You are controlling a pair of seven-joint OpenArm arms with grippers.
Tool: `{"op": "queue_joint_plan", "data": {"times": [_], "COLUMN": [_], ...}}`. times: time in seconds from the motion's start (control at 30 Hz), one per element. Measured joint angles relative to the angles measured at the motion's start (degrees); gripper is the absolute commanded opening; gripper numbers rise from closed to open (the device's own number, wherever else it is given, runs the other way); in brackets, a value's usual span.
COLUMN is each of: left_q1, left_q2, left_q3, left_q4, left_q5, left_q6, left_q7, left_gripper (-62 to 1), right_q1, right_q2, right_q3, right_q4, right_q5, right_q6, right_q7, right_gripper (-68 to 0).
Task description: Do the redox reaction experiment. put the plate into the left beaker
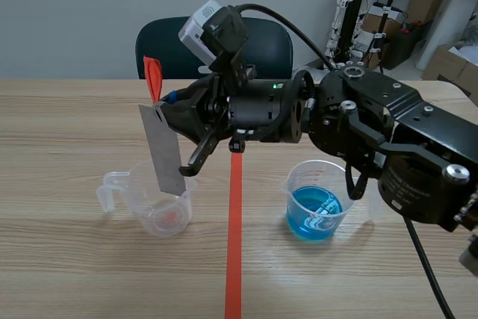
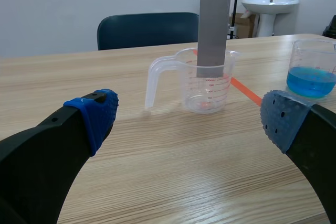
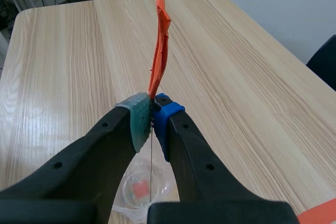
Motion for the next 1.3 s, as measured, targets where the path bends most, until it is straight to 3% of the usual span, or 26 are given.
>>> {"op": "queue_joint_plan", "data": {"times": [0.33, 0.5, 0.73, 0.9, 1.17, 1.23, 1.3], "left_q1": [0.0, 0.0, 0.0, 0.0, 0.0, 0.0, 0.0], "left_q2": [0.0, 0.0, 0.0, 0.0, 0.0, 0.0, 0.0], "left_q3": [0.0, 0.0, 0.02, 0.02, 0.04, 0.04, 0.04], "left_q4": [0.0, 0.0, 0.0, 0.0, 0.0, 0.0, 0.0], "left_q5": [0.0, 0.0, 0.0, 0.0, 0.0, 0.0, 0.0], "left_q6": [0.0, 0.0, 0.0, 0.0, 0.0, 0.0, 0.0], "left_q7": [0.0, 0.0, 0.0, 0.0, 0.0, 0.0, 0.0], "left_gripper": [-3.7, -3.7, -3.7, -3.7, -3.7, -3.7, -3.7], "right_q1": [-0.02, -0.15, -0.17, -0.15, -0.15, -0.15, -0.15], "right_q2": [-3.72, -5.03, -5.35, -5.33, -5.33, -5.33, -5.27], "right_q3": [0.0, -0.11, -2.43, -2.99, -3.06, -3.06, -3.06], "right_q4": [-6.56, -8.02, -9.86, -9.9, -9.9, -9.9, -9.9], "right_q5": [-6.67, -7.34, -9.25, -13.35, -14.25, -14.62, -14.6], "right_q6": [0.9, 1.53, 1.51, 1.46, 1.22, 0.87, 0.87], "right_q7": [5.14, 6.32, 8.07, 10.29, 10.69, 10.82, 10.84], "right_gripper": [-66.9, -66.9, -66.9, -66.9, -66.8, -63.5, -55.6]}}
